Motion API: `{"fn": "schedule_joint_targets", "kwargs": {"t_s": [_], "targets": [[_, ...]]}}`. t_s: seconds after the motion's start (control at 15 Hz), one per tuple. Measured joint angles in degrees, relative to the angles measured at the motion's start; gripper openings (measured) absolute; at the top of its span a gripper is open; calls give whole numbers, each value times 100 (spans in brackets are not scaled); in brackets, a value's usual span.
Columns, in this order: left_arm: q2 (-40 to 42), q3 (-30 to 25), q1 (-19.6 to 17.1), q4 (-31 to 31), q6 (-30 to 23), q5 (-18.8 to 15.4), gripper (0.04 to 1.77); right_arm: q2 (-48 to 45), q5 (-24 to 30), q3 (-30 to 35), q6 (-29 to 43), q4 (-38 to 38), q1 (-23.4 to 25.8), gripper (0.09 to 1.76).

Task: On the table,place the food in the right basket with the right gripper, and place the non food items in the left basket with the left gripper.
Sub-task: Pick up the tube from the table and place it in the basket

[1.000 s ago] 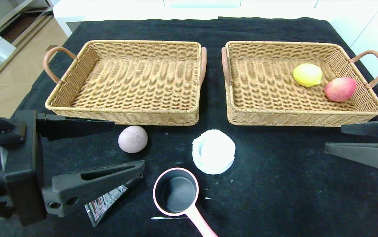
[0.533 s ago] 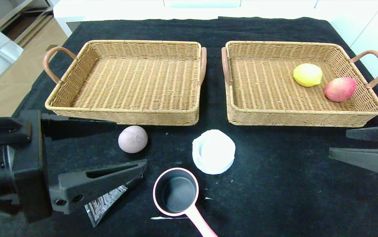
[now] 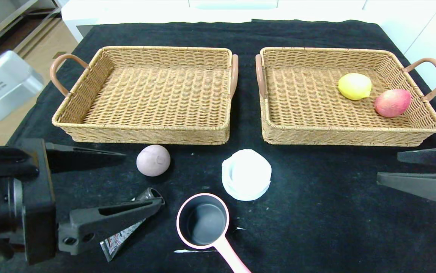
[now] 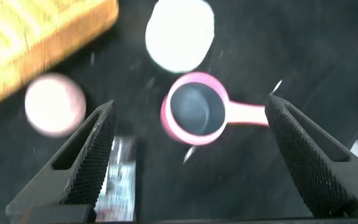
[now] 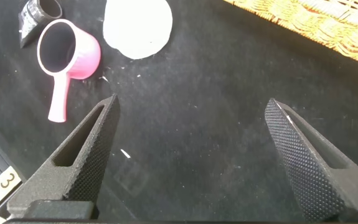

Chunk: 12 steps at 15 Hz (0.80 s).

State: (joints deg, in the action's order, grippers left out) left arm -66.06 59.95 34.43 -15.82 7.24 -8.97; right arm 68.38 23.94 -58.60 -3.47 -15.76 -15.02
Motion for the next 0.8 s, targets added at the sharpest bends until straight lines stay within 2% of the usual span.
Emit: {"fn": "schedule_joint_targets", "kwargs": {"t_s": [0.27,0.6,0.8], "targets": [[-12,126,-33,-521,55,464,172,59,-2,9,0,-2,0,170],[-201,521,-52,-1535,391,1258,172,69,-2,9,0,-5,0,170],[-371,614,-89,-1736,529,1407,172,59,-2,9,-5,-13,6,170]]}}
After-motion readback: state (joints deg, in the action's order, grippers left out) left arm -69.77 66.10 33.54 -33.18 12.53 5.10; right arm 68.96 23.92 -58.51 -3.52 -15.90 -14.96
